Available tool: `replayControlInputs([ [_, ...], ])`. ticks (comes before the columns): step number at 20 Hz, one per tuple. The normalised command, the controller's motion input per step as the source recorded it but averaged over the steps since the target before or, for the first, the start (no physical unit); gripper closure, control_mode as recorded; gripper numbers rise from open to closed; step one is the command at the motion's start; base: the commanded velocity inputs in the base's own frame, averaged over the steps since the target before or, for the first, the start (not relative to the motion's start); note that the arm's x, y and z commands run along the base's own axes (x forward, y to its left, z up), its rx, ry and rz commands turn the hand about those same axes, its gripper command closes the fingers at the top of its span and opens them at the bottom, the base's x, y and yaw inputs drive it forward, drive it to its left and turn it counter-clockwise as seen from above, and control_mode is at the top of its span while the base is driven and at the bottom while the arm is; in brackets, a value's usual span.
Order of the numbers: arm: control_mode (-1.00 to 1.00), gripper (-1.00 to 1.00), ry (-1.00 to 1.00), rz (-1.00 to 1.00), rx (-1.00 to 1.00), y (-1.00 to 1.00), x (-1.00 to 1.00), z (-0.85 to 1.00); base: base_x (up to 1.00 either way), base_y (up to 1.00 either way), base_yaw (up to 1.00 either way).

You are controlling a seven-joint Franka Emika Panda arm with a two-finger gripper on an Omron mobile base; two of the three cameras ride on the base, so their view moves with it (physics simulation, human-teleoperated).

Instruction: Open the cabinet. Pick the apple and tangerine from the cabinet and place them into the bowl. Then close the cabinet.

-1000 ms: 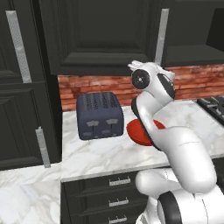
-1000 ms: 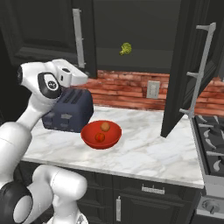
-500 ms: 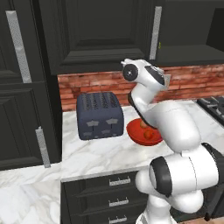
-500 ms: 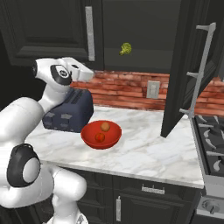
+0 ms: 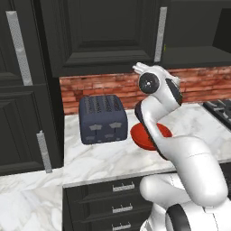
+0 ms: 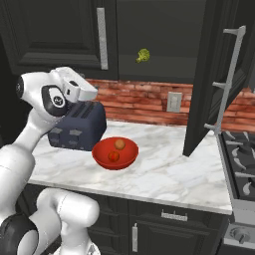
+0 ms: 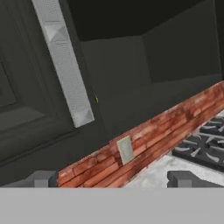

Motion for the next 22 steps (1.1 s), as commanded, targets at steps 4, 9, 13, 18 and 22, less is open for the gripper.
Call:
replayControlInputs([
  [4,-1.00,-1.00,0.08,0.03,0.16,-0.17,-1.00,0.75,0.00,0.00,0.00],
  [9,-1.00,-1.00,0.17,0.06,0.02,-0.17,-1.00,-0.26,0.00,0.00,0.00],
  [13,-1.00,-1.00,0.07,0.10,0.00,-0.34,-1.00,-0.75,0.00,0.00,0.00],
  [18,-1.00,-1.00,-0.21,0.07,0.06,-0.86,-1.00,-0.03,0.00,0.00,0.00],
  [22,-1.00,-1.00,-0.30,0.02,0.13,-0.98,-1.00,0.33,0.00,0.00,0.00],
])
